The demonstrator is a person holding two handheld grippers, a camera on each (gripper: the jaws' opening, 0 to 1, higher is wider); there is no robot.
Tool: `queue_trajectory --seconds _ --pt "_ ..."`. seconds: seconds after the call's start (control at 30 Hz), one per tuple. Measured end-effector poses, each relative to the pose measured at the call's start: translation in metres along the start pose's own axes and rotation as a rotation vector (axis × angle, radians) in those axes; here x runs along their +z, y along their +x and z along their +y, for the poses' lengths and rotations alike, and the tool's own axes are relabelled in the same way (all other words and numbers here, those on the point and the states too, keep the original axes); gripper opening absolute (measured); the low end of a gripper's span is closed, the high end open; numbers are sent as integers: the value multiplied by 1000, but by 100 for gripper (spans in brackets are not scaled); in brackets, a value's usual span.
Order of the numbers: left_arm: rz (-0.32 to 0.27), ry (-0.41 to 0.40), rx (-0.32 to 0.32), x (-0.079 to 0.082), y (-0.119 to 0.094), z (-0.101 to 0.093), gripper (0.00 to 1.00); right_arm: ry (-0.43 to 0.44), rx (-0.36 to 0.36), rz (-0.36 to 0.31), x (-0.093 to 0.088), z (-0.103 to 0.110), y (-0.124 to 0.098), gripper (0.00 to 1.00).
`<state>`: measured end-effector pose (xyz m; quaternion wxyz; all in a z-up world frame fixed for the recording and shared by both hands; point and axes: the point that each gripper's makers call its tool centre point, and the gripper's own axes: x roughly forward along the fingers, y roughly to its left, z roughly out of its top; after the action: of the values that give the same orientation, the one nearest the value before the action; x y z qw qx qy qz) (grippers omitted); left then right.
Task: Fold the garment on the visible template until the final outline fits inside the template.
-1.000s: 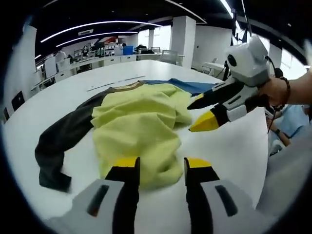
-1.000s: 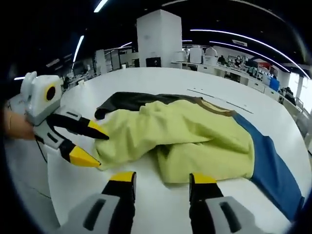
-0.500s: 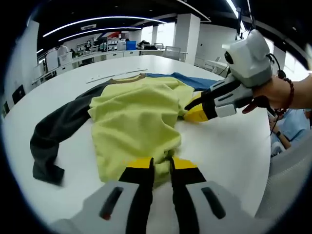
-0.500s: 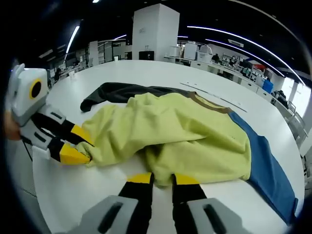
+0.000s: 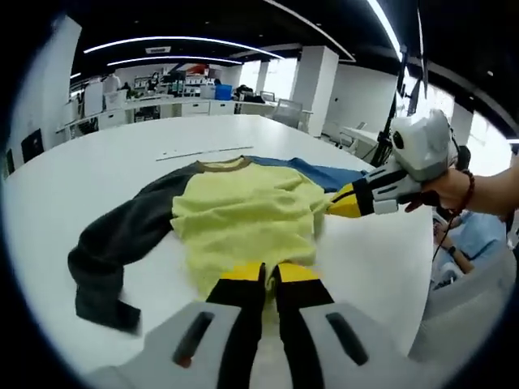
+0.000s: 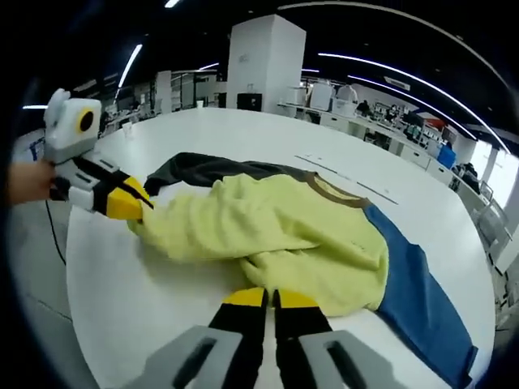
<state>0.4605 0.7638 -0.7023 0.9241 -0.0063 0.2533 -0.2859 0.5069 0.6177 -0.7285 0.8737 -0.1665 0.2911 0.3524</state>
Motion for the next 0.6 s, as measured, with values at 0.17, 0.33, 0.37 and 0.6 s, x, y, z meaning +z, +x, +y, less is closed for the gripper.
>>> queue_trajectory --seconds 0.17,0.33,0.37,0.6 --pt "-92 9 51 45 -6 28 2 3 -44 -52 26 -28 -8 0" --pt "-88 27 123 62 5 58 2 25 -66 -57 36 -49 -4 0" --pt "-83 38 139 64 10 63 2 33 -73 -56 37 -54 -2 0" --pt "3 49 198 47 41 87 2 85 -67 -17 36 -72 23 0"
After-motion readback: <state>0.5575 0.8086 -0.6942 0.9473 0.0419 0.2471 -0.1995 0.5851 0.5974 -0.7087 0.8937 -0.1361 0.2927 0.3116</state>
